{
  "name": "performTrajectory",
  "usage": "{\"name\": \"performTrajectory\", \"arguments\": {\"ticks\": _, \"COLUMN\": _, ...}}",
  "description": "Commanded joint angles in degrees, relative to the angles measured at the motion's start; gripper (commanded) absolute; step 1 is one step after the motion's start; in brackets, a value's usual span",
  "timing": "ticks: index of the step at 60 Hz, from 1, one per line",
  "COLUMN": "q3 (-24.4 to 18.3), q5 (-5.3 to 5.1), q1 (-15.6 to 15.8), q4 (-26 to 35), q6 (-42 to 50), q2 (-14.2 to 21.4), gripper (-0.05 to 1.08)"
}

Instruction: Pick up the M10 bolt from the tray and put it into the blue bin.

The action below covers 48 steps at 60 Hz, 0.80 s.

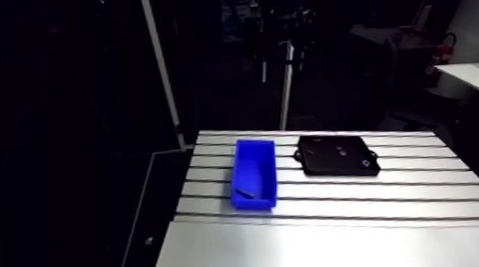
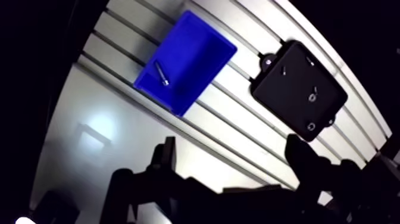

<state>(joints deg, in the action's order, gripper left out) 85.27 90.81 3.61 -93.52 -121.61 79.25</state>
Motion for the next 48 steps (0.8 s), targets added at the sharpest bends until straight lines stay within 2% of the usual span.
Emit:
{"name": "performTrajectory", "arguments": {"ticks": 1, "q3": -7.39, "q5": 0.90, "q1": -11.08, "q4": 7.64, "q6": 31.47, "q2": 1.91, "gripper": 0.01}}
{"name": "performTrajectory", "arguments": {"ticks": 6, "q3": -8.46, "q5": 0.66, "q1": -13.35, "q4": 8.79, "q6": 31.39, "q2": 1.82, "gripper": 0.01}}
{"name": "performTrajectory", "arguments": {"ticks": 12, "q3": -9.16, "q5": 0.72, "q1": -14.06, "q4": 9.25, "q6": 31.31, "q2": 1.66, "gripper": 0.01}}
{"name": "performTrajectory", "arguments": {"ticks": 40, "q3": -10.61, "q5": 0.72, "q1": -13.64, "q4": 10.78, "q6": 31.06, "q2": 0.94, "gripper": 0.01}}
{"name": "performTrajectory", "arguments": {"ticks": 48, "q3": -10.53, "q5": 0.55, "q1": -13.56, "q4": 10.78, "q6": 31.04, "q2": -0.45, "gripper": 0.01}}
